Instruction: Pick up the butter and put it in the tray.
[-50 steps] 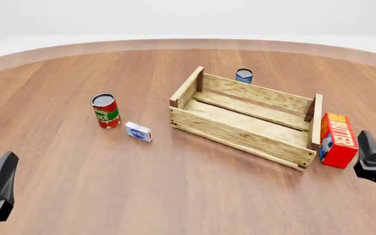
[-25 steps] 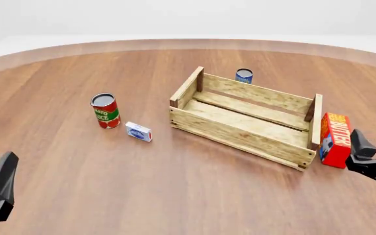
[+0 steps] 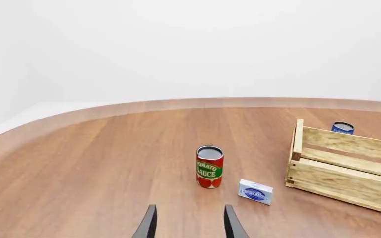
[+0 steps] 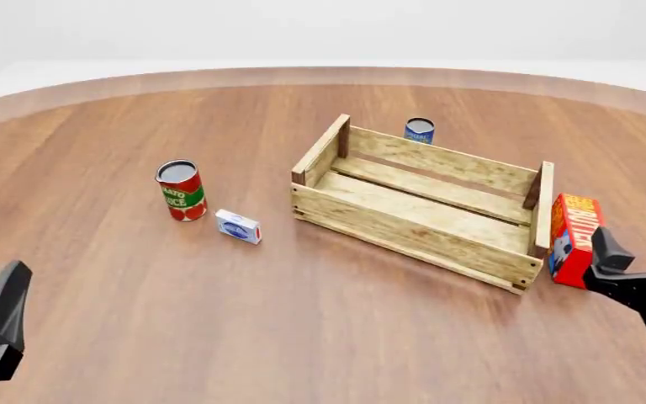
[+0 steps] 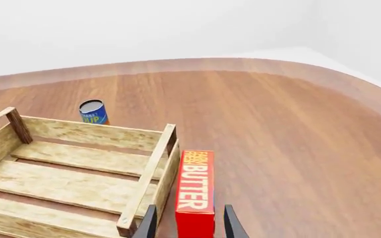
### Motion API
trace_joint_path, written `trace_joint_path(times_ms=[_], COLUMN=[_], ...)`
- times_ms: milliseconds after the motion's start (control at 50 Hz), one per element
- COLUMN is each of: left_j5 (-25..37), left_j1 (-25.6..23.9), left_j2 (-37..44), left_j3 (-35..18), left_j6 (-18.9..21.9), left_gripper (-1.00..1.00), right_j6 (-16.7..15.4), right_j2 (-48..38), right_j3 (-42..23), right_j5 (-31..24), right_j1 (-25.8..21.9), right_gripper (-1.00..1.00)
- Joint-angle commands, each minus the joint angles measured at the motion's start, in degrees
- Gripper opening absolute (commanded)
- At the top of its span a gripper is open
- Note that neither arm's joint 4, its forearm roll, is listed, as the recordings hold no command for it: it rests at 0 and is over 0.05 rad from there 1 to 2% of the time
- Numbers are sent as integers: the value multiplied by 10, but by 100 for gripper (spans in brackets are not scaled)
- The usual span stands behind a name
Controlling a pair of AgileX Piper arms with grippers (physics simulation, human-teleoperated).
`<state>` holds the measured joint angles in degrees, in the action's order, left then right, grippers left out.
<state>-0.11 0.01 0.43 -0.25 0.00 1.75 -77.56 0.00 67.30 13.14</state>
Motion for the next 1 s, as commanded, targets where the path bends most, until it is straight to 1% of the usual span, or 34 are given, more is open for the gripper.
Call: trace_joint_path(times_ms=[20,580,1000], left_j5=[0,0,0], left_j1=[0,0,0], left_j2=[0,0,0], left_j3=[0,0,0], left_j6=[0,0,0], left_gripper=[100,100,100], right_j6=[6,7,7], right_j2=[-33,-55,-116], right_j3=[0,-5,-55], right_j5=[26,26,26], right_j1=[3,8,5], right_gripper=[100,100,100])
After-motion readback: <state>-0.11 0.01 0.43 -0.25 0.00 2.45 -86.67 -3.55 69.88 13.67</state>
